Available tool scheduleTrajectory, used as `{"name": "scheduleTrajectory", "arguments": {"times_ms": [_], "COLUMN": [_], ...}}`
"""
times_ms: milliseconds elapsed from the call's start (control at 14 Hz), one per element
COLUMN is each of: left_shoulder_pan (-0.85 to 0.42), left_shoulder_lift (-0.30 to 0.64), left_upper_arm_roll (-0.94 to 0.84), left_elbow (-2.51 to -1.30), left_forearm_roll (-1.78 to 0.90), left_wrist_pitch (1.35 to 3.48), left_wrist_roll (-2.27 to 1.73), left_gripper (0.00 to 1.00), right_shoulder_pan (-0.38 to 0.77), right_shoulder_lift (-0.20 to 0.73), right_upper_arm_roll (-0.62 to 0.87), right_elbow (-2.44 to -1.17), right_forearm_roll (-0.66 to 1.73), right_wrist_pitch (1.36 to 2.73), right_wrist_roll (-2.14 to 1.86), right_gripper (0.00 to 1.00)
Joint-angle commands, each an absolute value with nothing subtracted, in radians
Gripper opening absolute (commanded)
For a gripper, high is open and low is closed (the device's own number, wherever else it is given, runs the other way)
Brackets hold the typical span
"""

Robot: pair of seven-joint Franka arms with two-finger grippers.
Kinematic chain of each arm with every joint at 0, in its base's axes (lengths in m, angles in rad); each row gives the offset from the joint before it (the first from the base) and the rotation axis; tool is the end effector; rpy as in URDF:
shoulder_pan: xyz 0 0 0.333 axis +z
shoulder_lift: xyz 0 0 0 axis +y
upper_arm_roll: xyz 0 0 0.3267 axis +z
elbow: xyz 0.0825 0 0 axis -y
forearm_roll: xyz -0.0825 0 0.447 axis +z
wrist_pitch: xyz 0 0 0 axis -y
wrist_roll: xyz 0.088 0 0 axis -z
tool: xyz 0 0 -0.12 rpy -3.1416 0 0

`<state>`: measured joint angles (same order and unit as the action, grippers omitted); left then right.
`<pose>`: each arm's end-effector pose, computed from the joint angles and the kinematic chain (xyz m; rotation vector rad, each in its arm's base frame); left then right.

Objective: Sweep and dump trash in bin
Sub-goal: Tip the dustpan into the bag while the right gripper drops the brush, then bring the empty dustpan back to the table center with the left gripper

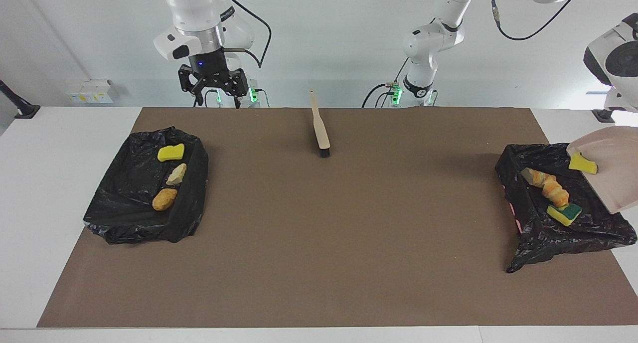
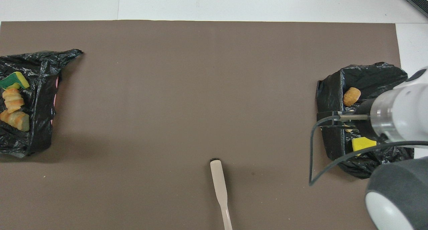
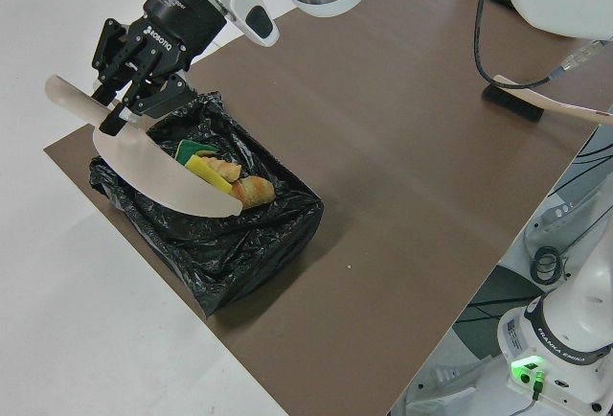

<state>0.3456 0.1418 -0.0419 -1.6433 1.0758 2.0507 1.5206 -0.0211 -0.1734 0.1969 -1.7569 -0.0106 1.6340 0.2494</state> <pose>0.6557 0.2680 0.5711 -1.5304 1.6058 0.7881 0.5579 0.1063 0.6285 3.1047 -0.1169 0.0862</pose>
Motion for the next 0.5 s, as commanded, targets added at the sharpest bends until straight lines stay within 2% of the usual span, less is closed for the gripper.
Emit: {"name": "scheduleTrajectory", "arguments": {"times_ms": [0, 215, 429], "left_shoulder_pan": [0.331, 0.321, 0.25], "left_shoulder_lift": [0.101, 0.101, 0.1], "left_upper_arm_roll": [-0.032, -0.035, -0.037], "left_elbow": [-1.689, -1.693, -1.695], "left_forearm_roll": [1.115, 1.114, 1.108], "left_wrist_pitch": [2.043, 2.022, 1.936], "left_wrist_roll": [1.5, 1.494, 1.464], "left_gripper": [0.0, 0.0, 0.0], "right_shoulder_pan": [-0.037, -0.04, -0.058], "right_shoulder_lift": [-0.158, -0.156, -0.158], "right_upper_arm_roll": [0.135, 0.1, 0.089], "right_elbow": [-1.721, -1.721, -1.723], "right_forearm_roll": [-0.012, -0.006, -0.006], "right_wrist_pitch": [1.595, 1.592, 1.588], "right_wrist_roll": [0.115, 0.049, 0.009], "right_gripper": [1.0, 1.0, 1.0]}}
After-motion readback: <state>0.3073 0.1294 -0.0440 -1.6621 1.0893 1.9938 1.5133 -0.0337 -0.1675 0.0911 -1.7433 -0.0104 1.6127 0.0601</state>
